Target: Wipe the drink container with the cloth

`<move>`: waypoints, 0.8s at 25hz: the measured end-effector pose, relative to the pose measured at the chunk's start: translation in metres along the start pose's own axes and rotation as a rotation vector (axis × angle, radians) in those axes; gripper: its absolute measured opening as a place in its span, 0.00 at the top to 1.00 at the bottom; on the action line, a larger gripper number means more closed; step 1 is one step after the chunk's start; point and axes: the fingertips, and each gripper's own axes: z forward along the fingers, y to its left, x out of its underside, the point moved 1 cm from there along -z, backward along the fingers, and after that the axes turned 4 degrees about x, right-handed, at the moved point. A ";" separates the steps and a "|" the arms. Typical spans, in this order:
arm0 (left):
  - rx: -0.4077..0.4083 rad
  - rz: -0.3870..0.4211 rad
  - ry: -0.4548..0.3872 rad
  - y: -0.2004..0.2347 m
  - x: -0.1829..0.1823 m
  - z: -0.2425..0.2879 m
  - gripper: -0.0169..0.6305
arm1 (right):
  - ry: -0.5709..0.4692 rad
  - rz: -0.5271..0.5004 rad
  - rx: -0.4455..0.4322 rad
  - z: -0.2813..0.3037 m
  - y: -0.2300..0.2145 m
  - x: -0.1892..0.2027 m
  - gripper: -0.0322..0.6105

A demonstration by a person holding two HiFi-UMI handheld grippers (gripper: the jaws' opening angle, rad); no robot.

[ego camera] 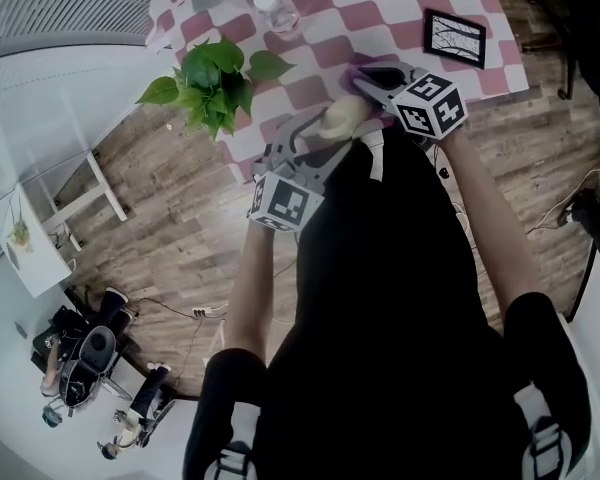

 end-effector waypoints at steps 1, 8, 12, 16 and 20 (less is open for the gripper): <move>0.002 0.005 0.000 0.000 -0.001 0.001 0.55 | -0.009 -0.005 -0.014 -0.002 0.005 -0.004 0.83; 0.013 0.022 -0.004 -0.001 -0.007 0.006 0.55 | -0.085 -0.024 -0.109 -0.023 0.039 -0.032 0.83; 0.023 0.060 0.005 -0.005 -0.008 0.008 0.55 | -0.093 -0.087 -0.179 -0.031 0.061 -0.047 0.83; 0.021 0.070 0.006 -0.007 -0.011 0.010 0.55 | -0.068 -0.135 -0.216 -0.031 0.070 -0.055 0.83; 0.024 0.120 0.025 -0.012 -0.011 0.012 0.55 | -0.034 -0.133 -0.241 -0.025 0.068 -0.052 0.84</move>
